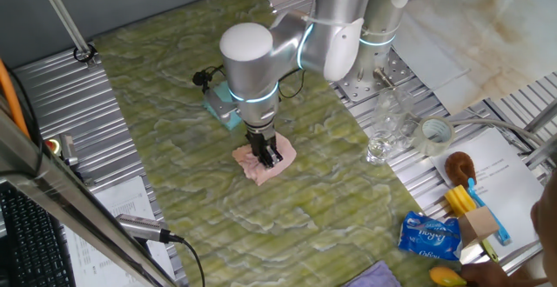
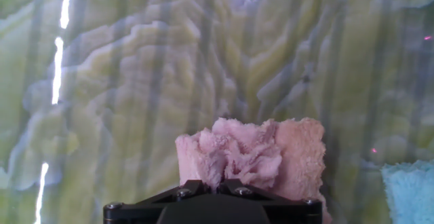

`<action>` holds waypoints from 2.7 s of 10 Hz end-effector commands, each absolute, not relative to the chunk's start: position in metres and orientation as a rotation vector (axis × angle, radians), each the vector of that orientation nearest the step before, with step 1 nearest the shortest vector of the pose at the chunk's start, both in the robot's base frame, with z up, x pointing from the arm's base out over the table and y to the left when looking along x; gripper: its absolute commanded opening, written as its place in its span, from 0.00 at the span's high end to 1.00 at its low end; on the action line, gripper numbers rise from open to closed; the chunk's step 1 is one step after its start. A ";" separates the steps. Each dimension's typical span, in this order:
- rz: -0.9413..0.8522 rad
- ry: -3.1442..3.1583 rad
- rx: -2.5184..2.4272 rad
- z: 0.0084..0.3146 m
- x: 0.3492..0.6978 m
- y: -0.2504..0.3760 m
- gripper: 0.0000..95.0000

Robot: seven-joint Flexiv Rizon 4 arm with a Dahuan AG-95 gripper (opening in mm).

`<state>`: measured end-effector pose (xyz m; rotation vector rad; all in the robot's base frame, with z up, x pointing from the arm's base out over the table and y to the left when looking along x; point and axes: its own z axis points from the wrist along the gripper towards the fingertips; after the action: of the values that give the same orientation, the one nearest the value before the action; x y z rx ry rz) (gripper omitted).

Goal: Clean the table with a cloth

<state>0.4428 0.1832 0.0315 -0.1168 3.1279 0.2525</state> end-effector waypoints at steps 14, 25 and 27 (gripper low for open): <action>0.059 3.126 -0.368 0.026 0.455 0.155 1.00; -0.030 3.126 -0.573 0.031 0.469 0.096 1.00; -0.051 3.129 -0.585 0.033 0.480 0.092 1.00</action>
<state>0.4802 0.0917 0.0347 -0.5850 3.1309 -0.0538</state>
